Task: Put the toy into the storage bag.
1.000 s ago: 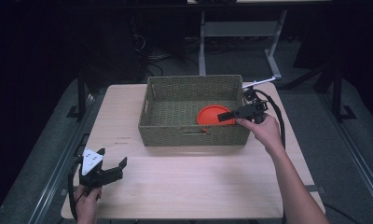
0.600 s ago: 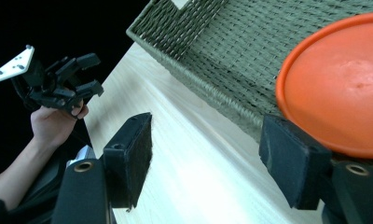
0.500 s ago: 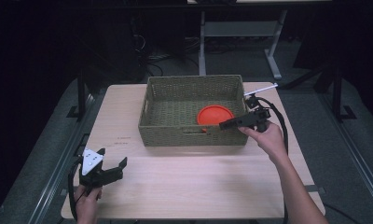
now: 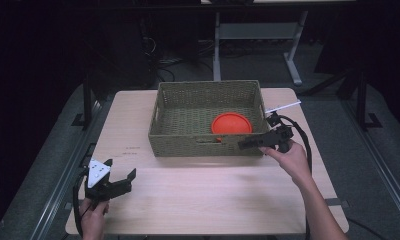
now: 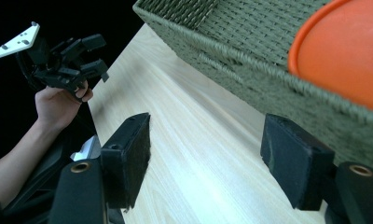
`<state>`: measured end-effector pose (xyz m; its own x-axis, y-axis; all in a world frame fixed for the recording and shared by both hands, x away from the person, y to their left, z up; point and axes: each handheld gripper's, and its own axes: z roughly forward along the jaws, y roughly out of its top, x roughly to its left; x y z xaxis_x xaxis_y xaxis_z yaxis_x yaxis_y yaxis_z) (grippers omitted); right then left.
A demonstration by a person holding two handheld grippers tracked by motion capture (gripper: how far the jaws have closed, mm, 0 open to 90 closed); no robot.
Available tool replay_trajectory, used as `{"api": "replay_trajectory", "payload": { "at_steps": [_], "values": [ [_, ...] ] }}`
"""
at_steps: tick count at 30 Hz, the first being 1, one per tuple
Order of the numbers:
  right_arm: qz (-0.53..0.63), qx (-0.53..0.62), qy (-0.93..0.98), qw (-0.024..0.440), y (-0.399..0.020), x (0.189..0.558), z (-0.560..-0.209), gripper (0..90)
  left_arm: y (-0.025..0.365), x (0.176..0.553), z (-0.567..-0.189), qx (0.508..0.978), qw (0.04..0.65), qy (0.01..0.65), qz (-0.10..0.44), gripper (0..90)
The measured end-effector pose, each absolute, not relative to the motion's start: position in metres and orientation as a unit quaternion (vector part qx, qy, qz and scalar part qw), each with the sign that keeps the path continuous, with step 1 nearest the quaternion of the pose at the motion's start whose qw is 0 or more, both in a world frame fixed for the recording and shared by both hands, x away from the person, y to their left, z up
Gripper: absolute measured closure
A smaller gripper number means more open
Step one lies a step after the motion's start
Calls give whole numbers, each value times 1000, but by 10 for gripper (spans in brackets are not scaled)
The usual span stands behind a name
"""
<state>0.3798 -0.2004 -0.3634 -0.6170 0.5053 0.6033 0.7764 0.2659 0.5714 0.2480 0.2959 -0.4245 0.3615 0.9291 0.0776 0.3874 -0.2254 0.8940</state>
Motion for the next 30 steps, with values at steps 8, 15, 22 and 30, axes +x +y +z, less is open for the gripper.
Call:
{"api": "replay_trajectory", "payload": {
  "at_steps": [8,15,22,30],
  "values": [
    [-443,-413,-780,157,-205,371,-372,311,296,247,-425,713,415,461,326,128],
    [-447,-408,-780,157,-209,362,-375,301,296,247,-425,712,416,462,326,128],
    [-442,-402,-785,165,-214,355,-384,290,296,246,-424,712,416,462,327,128],
    [-440,-407,-783,169,-221,348,-396,288,296,246,-425,712,416,462,327,128]
  ]
}}
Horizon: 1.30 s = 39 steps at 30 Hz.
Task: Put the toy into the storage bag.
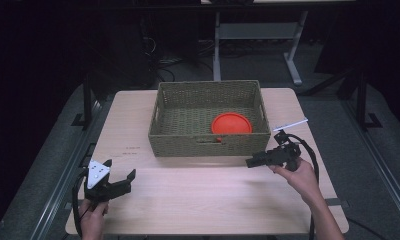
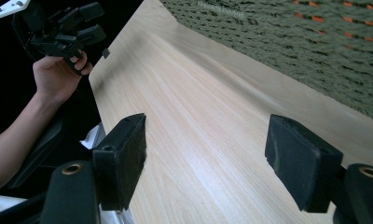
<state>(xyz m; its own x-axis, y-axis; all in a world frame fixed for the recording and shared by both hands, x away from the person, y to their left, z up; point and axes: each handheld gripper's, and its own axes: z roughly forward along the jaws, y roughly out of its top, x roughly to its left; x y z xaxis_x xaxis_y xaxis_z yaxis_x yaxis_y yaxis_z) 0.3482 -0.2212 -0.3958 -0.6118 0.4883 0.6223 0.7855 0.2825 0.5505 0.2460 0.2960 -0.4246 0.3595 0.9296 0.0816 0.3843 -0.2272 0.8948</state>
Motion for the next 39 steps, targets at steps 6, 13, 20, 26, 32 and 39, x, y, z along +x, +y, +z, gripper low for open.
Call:
{"api": "replay_trajectory", "payload": {
  "at_steps": [6,13,20,26,32,39],
  "values": [
    [-442,-410,-781,166,-228,342,-399,288,296,246,-425,712,416,461,328,128],
    [-445,-419,-774,167,-239,336,-407,286,295,245,-425,712,417,460,328,128],
    [-443,-428,-769,170,-247,331,-414,285,295,245,-425,711,417,461,328,128],
    [-444,-429,-769,166,-253,326,-419,285,295,245,-425,712,417,461,327,128],
    [-448,-434,-764,164,-261,319,-427,285,295,245,-425,713,416,460,327,128],
    [-452,-442,-757,162,-271,311,-433,286,294,244,-425,713,416,460,327,128]
  ]
}}
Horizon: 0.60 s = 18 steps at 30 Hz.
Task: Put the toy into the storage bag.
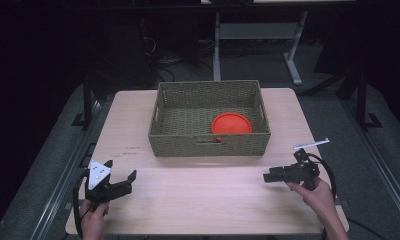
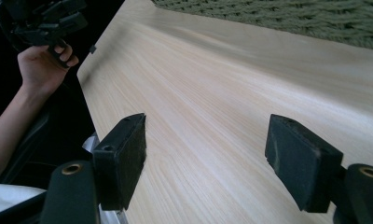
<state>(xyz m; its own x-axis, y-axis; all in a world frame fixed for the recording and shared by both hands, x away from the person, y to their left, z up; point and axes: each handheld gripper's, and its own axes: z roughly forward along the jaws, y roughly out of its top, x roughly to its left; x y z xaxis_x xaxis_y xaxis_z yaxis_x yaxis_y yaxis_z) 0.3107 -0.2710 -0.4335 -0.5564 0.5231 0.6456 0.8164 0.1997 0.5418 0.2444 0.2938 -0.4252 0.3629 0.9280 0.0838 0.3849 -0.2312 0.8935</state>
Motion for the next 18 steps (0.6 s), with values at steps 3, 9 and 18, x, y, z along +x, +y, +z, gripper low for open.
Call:
{"api": "replay_trajectory", "payload": {
  "at_steps": [3,9,18],
  "values": [
    [-452,-445,-757,160,-276,307,-436,286,294,244,-425,714,415,460,327,128],
    [-451,-450,-755,157,-282,301,-443,286,294,244,-425,714,416,459,326,128],
    [-453,-451,-754,148,-292,291,-454,285,292,244,-426,716,416,458,324,128]
  ]
}}
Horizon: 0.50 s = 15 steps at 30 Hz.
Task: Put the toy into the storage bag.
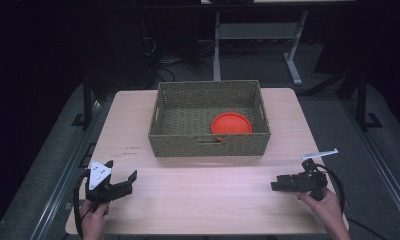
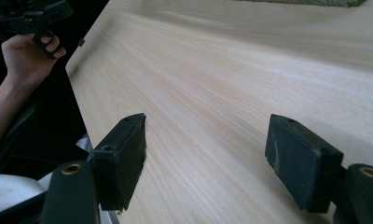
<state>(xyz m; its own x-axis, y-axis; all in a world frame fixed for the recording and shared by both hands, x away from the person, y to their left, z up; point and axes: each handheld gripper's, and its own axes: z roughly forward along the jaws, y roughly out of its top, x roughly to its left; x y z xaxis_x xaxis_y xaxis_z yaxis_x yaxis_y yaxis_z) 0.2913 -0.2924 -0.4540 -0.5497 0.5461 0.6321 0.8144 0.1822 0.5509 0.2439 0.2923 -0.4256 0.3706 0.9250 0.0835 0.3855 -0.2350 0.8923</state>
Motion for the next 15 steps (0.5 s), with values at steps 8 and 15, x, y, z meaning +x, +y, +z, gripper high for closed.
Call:
{"api": "replay_trajectory", "payload": {
  "at_steps": [8,15],
  "values": [
    [-465,-452,-747,145,-301,280,-461,283,292,243,-426,716,416,457,324,128],
    [-470,-451,-746,139,-303,271,-464,277,293,243,-426,718,413,457,324,128]
  ]
}}
